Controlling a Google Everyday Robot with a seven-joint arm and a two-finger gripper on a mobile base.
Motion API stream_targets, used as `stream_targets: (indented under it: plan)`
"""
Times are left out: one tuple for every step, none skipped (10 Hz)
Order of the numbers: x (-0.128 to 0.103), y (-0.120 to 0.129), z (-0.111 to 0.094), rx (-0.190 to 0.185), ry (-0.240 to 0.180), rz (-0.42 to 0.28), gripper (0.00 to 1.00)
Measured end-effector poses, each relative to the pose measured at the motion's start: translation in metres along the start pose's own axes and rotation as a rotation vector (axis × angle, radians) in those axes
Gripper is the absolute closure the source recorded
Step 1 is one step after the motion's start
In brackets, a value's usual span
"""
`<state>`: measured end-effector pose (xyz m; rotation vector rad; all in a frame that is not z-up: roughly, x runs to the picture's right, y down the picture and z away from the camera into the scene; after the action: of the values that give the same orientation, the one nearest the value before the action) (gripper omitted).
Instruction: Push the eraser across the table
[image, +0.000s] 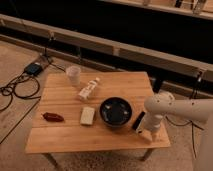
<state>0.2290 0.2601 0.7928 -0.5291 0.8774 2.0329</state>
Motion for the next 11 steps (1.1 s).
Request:
stream_targets:
  plan:
    - [-0.005,0.001,-0.001,0.002,-0.002,-0.003,0.35]
    - [-0.01,0.001,-0.001,0.006,-0.004,-0.007,0.35]
    - [-0.016,0.002,-0.002,0.011,-0.007,-0.012,0.35]
    - [-0.022,0.002,-0.004,0.015,-0.012,-0.016,0.35]
    - [-0.027,0.002,-0.005,0.019,-0.015,-0.018,0.35]
    - [-0.031,0.002,-0.006,0.022,-0.018,-0.021,0.35]
    - [-0.036,0.003,-0.008,0.025,-0.023,-0.027,0.35]
    - [-0.043,0.005,-0.01,0.027,-0.029,-0.035,0.35]
    - [-0.047,0.007,-0.012,0.029,-0.033,-0.041,0.35]
    - [-0.055,0.009,-0.015,0.032,-0.039,-0.049,0.35]
    - [-0.061,0.01,-0.017,0.035,-0.044,-0.056,0.35]
